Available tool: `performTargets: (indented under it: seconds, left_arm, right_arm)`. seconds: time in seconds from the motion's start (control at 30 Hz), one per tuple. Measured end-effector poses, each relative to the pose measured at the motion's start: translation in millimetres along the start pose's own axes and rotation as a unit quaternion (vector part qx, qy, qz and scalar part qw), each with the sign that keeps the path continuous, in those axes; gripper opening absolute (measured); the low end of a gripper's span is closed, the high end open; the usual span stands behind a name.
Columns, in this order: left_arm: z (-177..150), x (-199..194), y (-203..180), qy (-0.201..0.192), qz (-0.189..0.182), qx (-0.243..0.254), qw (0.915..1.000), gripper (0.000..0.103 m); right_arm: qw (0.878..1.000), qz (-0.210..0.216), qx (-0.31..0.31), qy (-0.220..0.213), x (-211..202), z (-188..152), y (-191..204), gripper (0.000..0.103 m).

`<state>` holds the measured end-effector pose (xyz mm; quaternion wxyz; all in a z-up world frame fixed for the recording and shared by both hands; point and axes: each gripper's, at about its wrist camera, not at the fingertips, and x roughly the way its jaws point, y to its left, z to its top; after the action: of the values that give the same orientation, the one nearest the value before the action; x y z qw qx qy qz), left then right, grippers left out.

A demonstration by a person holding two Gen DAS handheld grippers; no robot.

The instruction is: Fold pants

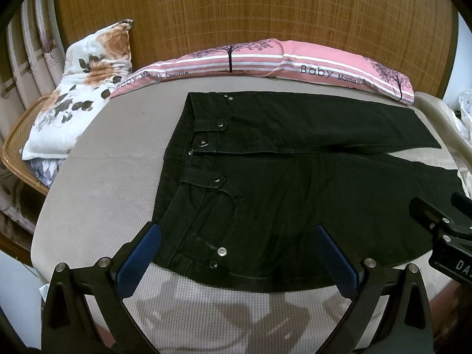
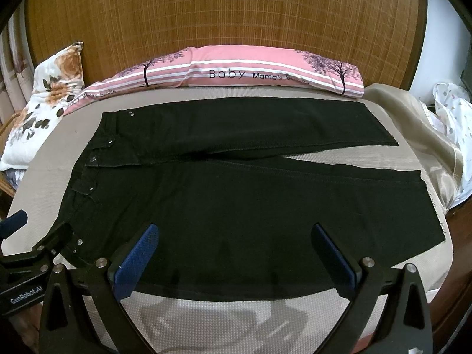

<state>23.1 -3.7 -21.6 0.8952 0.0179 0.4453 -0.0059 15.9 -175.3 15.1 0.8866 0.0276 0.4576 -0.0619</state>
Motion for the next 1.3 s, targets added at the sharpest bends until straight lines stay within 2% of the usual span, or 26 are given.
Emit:
performTargets:
  seconds: [0.27,0.5,0.73,0.83,0.97,1.03,1.13,1.3]
  left_arm:
    - [8,4,3,-0.001,-0.008,-0.001,1.0,0.102]
    - [25,11,16,-0.01,-0.019,-0.011,0.9997,0.102]
    - [66,34,59,-0.01,-0.053,-0.058,0.9969,0.092]
    - [85,47,80,-0.007,-0.06,-0.075,0.9954,0.085]
    - [113,76,108,0.008,-0.089,-0.101,0.9908,0.08]
    - [126,90,118,0.017,-0.108,-0.11,0.9879,0.07]
    - [147,116,134,0.035,-0.146,-0.135,0.9793,0.066]
    - [169,155,148,0.053,-0.18,-0.163,0.9685,0.063]
  right_arm:
    - [1.0,0.009,0.009,-0.004,2,9,0,0.103]
    - [0.999,0.027,-0.012,-0.013,8,19,2,0.101]
    - [0.997,0.067,-0.018,-0.038,18,40,-7,0.097]
    - [0.997,0.071,-0.031,-0.029,31,51,-11,0.096]
    - [0.996,0.085,-0.015,-0.014,47,67,-19,0.096]
    - [0.996,0.093,-0.001,-0.012,55,76,-23,0.096]
    - [0.995,0.102,0.017,-0.005,71,90,-26,0.096]
    - [0.995,0.099,0.019,0.016,100,106,-20,0.093]
